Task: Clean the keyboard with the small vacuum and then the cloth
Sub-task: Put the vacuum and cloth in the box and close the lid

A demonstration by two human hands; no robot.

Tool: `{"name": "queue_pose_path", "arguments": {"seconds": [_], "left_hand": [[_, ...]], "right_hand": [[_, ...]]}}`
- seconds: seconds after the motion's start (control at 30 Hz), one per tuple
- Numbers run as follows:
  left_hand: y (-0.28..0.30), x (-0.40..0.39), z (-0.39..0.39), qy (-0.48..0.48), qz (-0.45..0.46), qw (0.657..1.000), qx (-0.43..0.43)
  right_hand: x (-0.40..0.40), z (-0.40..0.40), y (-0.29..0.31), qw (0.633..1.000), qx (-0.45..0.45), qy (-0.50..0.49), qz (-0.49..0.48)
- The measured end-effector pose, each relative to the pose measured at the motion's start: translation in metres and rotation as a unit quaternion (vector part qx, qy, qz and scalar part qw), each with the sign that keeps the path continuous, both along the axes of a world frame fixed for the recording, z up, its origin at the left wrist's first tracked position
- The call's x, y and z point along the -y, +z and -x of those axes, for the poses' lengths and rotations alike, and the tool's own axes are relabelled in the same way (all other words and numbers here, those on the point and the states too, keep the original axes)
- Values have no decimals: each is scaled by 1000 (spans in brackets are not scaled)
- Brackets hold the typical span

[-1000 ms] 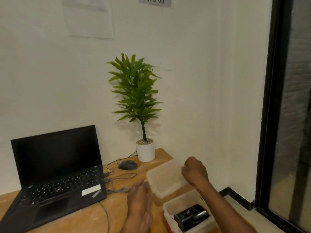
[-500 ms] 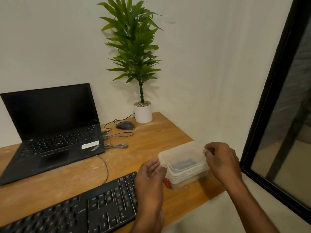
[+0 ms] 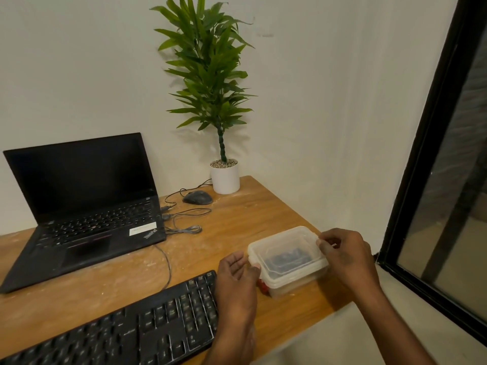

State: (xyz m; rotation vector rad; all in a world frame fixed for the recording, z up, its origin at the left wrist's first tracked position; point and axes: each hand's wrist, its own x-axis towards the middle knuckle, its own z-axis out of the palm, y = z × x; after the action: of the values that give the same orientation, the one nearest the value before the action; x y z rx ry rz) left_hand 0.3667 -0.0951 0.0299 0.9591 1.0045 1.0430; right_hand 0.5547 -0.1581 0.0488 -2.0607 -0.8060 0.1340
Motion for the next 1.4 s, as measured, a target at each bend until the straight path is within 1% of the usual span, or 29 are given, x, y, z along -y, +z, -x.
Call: {"name": "queue_pose_path", "arguments": {"seconds": [0.07,0.17,0.3,0.43,0.57,0.67,0.83,0.97,1.07,1.13,1.2,1.27,1.33,1.4], "left_hand": [[0,-6,-1,-41,21,999,-11],[-3,-17,0,-92,47,994,-25],[-6,-24,1,-122,62,990,-27],[-4,-23,0,-126,54,990,-26],[-1,-23,2,-110,50,992,-25],[1,-22,1,-97,30,994,-42],[5,-21,4,-88,29,994,-50],[11,-18,8,-78,17,995,-66],[15,-16,9,-67,-10,994,-89],[18,-14,9,-59,-42,989,-126],[21,-14,8,-52,-88,977,-189],[24,-14,6,-46,-139,955,-260],[27,-14,4,-38,-194,927,-319],[29,-13,3,-29,-232,905,-356]], "right_hand": [[1,-6,-2,998,-67,17,-11],[1,-16,-4,980,-194,42,-19],[0,-25,4,952,-302,49,-2],[-4,-32,11,932,-357,59,31],[-4,-35,15,925,-370,74,47],[-6,-34,16,929,-360,66,50],[-7,-32,17,946,-316,65,35],[-12,-22,17,976,-213,44,23],[-11,-18,13,986,-165,27,15],[-10,-13,12,991,-127,23,16],[-11,-7,12,998,-53,12,43],[-13,-2,13,997,16,-11,76],[-14,3,14,994,50,-25,92],[-13,6,15,991,76,-28,103]]}}
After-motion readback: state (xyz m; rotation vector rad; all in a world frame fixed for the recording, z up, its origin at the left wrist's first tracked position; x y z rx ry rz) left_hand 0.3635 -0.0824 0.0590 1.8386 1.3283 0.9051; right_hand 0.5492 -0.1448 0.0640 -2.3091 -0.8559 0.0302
